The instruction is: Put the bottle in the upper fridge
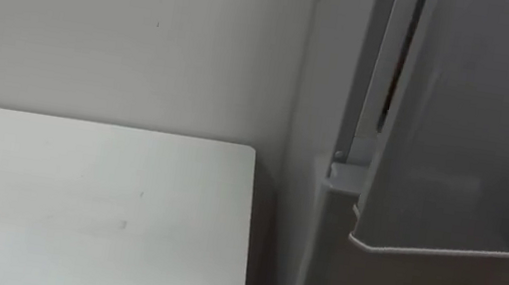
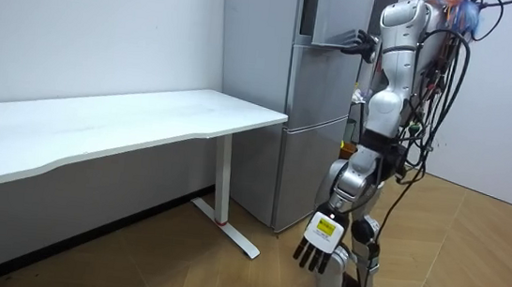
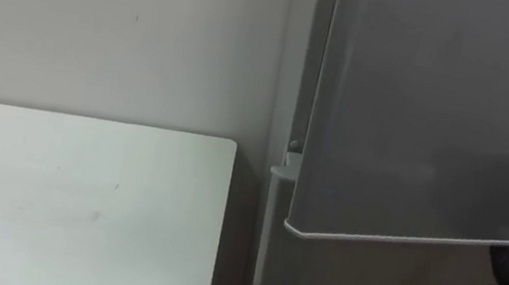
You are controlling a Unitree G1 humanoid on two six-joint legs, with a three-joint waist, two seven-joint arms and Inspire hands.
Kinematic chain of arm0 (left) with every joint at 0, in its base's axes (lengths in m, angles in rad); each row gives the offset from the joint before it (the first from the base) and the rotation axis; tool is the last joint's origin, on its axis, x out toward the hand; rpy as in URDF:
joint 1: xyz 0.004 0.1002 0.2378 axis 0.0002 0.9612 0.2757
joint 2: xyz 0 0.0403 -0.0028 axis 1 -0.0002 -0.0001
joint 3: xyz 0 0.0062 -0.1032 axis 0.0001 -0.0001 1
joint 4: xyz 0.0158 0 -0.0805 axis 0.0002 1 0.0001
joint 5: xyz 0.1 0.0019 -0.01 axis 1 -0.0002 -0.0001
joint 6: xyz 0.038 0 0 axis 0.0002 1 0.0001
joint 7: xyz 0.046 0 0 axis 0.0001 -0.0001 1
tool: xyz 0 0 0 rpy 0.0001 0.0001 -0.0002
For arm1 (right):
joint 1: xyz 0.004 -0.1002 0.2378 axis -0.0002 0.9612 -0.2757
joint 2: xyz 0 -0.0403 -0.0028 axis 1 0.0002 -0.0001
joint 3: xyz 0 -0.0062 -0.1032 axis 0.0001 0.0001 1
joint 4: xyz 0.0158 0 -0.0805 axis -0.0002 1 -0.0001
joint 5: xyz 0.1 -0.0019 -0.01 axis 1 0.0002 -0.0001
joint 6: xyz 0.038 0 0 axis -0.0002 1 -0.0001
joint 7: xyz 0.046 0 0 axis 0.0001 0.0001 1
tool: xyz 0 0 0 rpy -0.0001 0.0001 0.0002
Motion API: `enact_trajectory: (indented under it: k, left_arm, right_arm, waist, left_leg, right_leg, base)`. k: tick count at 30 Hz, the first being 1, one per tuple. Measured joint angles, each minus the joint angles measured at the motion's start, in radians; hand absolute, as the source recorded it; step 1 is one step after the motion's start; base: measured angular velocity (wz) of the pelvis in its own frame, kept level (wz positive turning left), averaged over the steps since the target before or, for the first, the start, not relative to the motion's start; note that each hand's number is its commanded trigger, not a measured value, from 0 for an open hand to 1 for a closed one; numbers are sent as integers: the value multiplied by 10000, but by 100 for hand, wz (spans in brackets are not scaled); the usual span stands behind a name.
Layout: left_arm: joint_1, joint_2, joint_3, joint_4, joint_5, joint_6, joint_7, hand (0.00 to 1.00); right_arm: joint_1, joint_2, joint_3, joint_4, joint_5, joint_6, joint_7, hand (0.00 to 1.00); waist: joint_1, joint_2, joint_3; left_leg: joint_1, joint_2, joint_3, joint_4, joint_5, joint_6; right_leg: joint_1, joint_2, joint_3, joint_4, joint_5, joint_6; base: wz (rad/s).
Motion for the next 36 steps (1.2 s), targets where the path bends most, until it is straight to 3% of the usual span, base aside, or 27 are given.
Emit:
enact_trajectory:
  k: [6,11,15,30,36]
  left_arm:
    - [-12,25,-205,0,42,-52,-1,0]
    - [6,160,-329,-75,45,-59,0,0]
    - [25,332,-681,-129,46,-35,0,0]
    - [61,303,-1090,-739,479,149,-49,0]
    - [48,421,-1212,-790,474,252,-58,0]
  right_arm:
    - [-680,1,172,-161,144,-24,346,0]
    - [-1423,1,416,-798,413,-718,737,0]
    - [-1442,2,593,-826,410,-925,934,0]
    - [-2421,7,1575,-629,394,-1302,1632,0]
    - [-2632,6,1741,22,38,-1487,1663,0]
  waist:
    - [-61,-12,8]
    - [-19,-181,43]
    - [-10,-225,33]
    - [29,109,9]
    - [11,25,17]
  left_leg:
    - [6,12,4,22,0,0]
    - [31,24,-51,49,-3,-5]
    - [30,22,-123,45,-13,-13]
    - [27,204,-63,32,-86,-64]
    - [126,192,-67,53,-85,-61]
  right_leg:
    - [17,6,6,-7,14,-23]
    - [240,36,-111,-320,84,-27]
    - [344,48,-193,-455,171,-1]
    - [356,217,-195,-545,389,-82]
    - [503,205,-188,-551,388,-82]
  base:
    - [0]
    - [8]
    - [7]
    - [-2]
    - [0]
